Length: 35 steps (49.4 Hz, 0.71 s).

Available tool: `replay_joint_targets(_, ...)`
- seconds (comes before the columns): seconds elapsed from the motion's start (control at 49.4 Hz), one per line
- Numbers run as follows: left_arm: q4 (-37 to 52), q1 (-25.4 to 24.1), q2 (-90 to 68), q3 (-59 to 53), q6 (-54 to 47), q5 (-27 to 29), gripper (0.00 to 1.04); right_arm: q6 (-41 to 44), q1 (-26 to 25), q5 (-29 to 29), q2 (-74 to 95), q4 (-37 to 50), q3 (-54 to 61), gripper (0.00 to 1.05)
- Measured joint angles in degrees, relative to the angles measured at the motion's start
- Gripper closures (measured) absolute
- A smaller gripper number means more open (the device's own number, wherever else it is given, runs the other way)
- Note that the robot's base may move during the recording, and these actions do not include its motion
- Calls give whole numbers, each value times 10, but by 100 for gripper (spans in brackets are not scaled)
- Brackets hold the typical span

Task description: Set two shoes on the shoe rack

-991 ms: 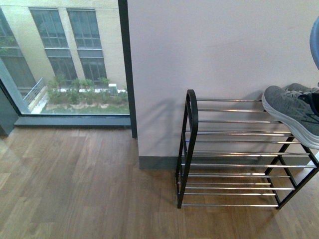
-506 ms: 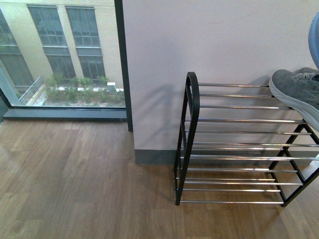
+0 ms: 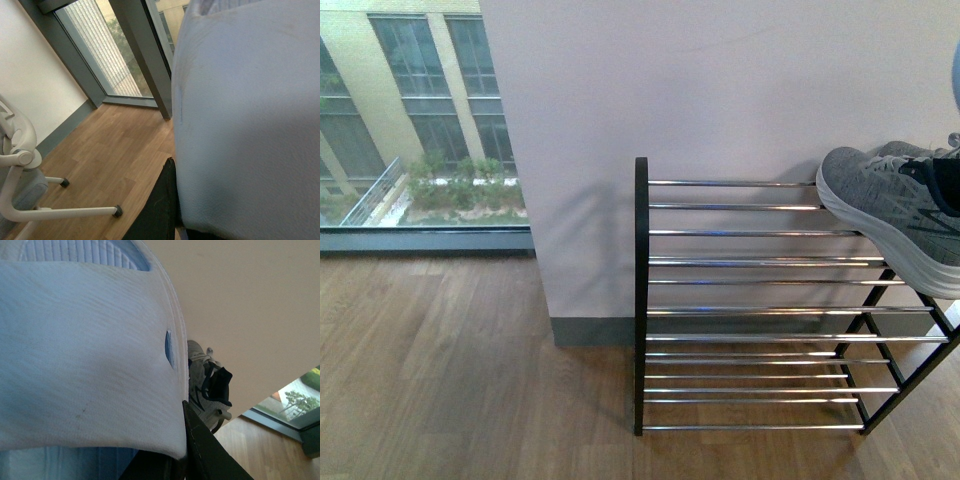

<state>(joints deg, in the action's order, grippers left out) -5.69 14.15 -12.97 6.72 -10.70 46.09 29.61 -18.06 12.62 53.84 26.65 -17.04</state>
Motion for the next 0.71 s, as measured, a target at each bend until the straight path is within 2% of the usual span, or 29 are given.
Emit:
replay_joint_targets(0.546, 0, 0, 0, 0, 0, 2, 103, 0, 2, 4, 3, 0, 0, 103)
replay_joint_targets(0.587, 0, 0, 0, 0, 0, 2, 103, -14, -4, 35, 5, -7, -2, 103)
replay_joint_targets(0.607, 0, 0, 0, 0, 0, 2, 103, -43, -8, 84, 13, -24, -9, 103)
replay_joint_targets(0.647, 0, 0, 0, 0, 0, 3, 103, -80, -8, 126, 34, -34, -23, 103)
replay_joint_targets(0.708, 0, 0, 0, 0, 0, 2, 103, -133, 8, 116, 95, -23, -62, 103)
